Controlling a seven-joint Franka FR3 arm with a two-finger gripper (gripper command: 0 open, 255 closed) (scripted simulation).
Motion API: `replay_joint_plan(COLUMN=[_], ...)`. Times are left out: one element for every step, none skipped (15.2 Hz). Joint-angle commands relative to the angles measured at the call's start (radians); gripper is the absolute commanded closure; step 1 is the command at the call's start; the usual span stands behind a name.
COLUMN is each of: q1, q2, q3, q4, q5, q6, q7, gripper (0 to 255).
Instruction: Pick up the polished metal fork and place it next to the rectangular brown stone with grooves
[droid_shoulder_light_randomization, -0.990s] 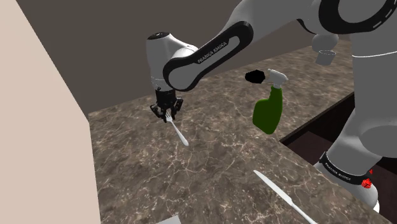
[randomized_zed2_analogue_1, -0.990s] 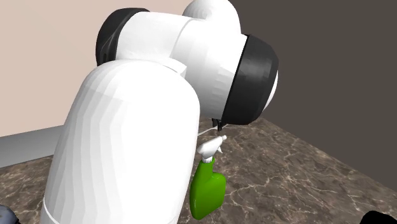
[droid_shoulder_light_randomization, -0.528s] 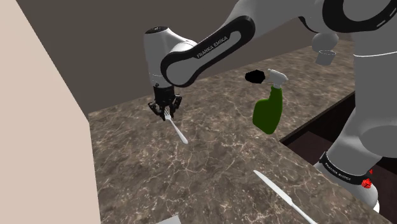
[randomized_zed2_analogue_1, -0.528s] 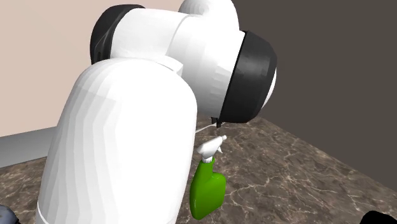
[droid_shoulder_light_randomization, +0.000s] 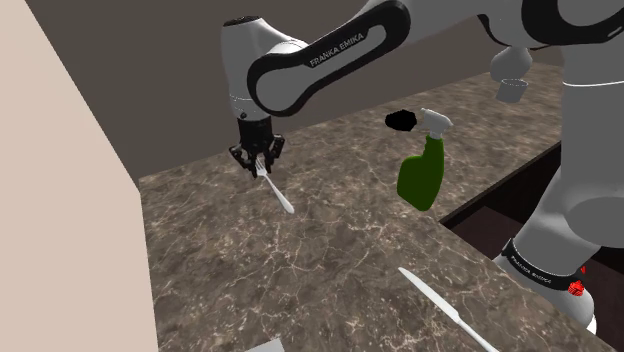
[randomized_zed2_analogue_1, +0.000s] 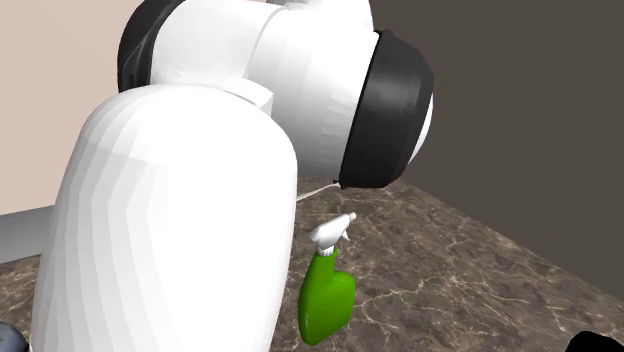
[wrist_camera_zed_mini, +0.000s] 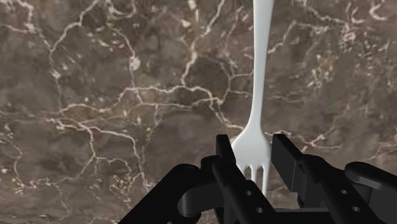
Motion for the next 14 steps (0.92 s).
replay_joint_plan(q1=[0.0, -0.001, -0.001, -0.001, -0.001, -0.002, -0.002, -0.001, -0.001, -0.001, -0.024, -0.046, -0.067, -0.087], q2=[-0.006, -0.01, -0.014, -0.018, -0.022, -0.025, -0.029, -0.032, -0.035, -0.037, -0.066, -0.094, -0.121, -0.147], q3=[0.002, 0.003, 0.005, 0.006, 0.007, 0.008, 0.009, 0.01, 0.011, 0.012, 0.011, 0.009, 0.007, 0.004], q4=[0.019, 0.026, 0.034, 0.042, 0.051, 0.059, 0.068, 0.078, 0.087, 0.097, 0.057, 0.019, -0.017, -0.051], q5=[0.005, 0.008, 0.01, 0.013, 0.015, 0.018, 0.02, 0.022, 0.024, 0.026, 0.039, 0.053, 0.066, 0.079], q6=[-0.024, -0.035, -0.047, -0.059, -0.07, -0.082, -0.094, -0.106, -0.118, -0.13, -0.115, -0.102, -0.089, -0.077], q7=[-0.005, -0.007, -0.009, -0.011, -0.013, -0.014, -0.016, -0.018, -0.02, -0.021, -0.043, -0.065, -0.088, -0.112], gripper=[255, 255, 255, 255, 255, 255, 255, 255, 255, 255, 255, 255, 255, 255])
